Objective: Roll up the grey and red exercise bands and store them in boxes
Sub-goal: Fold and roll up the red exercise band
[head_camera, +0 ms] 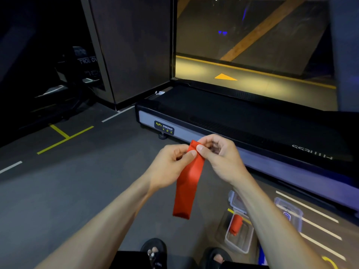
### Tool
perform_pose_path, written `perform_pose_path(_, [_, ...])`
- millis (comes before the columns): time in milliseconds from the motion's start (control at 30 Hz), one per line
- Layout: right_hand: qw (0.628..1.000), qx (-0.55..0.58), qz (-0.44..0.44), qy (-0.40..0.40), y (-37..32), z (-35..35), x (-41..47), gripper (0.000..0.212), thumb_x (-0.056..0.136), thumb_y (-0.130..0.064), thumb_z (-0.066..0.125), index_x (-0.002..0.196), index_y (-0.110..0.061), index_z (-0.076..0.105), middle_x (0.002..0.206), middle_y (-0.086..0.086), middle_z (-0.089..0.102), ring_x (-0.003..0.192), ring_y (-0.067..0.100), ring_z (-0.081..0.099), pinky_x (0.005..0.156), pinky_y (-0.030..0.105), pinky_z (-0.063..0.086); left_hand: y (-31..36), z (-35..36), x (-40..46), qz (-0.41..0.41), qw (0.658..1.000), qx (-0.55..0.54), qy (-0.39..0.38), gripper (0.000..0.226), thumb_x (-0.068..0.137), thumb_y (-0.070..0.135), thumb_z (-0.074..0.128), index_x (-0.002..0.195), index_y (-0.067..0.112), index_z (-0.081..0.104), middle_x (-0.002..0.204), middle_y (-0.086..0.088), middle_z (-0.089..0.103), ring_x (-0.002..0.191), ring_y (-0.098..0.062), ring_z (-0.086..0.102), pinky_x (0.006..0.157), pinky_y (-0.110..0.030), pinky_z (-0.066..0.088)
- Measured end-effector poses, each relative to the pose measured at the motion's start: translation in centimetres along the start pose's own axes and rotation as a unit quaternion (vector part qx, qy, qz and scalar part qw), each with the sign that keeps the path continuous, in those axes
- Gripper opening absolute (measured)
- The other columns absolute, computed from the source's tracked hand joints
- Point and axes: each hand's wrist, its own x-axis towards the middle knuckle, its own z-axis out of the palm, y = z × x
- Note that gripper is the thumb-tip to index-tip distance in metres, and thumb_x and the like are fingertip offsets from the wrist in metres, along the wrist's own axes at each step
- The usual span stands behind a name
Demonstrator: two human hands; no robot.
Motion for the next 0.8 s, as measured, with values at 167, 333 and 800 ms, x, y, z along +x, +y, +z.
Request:
perform_pose_path(167, [1.0, -0.006, 0.003, -0.002, 0.2, 0.0, 0.0, 0.01, 0.094, -0.005, 0.069, 0.095, -0.014, 0.073, 0.093, 0.011, 0.075, 0.085, 0.017, 0.069, 0.084, 0.035, 0.055, -0.1, -0.4, 0.0, -0.016, 1.0, 0.024, 0.004, 0.029, 0.103, 0.025, 0.056, 0.08, 0.01, 0.065, 0.065, 0.007, 0.056, 0.061, -0.009, 0.047, 0.062, -0.03, 0.04])
perform_pose_path(333, [1.0, -0.006, 0.012, 0.008, 0.0, 0.1, 0.0, 0.008, 0.094, -0.007, 0.069, 0.094, -0.013, 0.074, 0.092, 0.009, 0.076, 0.082, 0.012, 0.068, 0.081, 0.032, 0.054, 0.0, -0.9, -0.1, -0.013, 0.997, 0.081, -0.016, 0.035, 0.106, 0.028, 0.052, 0.073, 0.018, 0.057, 0.061, 0.01, 0.047, 0.056, -0.009, 0.041, 0.057, -0.03, 0.036])
perform_pose_path(800, [0.994, -0.107, -0.021, 0.027, -0.4, 1.0, -0.6, 0.013, 0.094, -0.014, 0.068, 0.089, -0.026, 0.068, 0.084, -0.008, 0.071, 0.081, 0.008, 0.066, 0.078, 0.027, 0.054, 0.2, -1.1, -0.1, -0.014, 0.997, 0.072, -0.02, 0.032, 0.106, 0.025, 0.052, 0.076, 0.017, 0.058, 0.061, 0.015, 0.047, 0.057, -0.004, 0.04, 0.058, -0.023, 0.035])
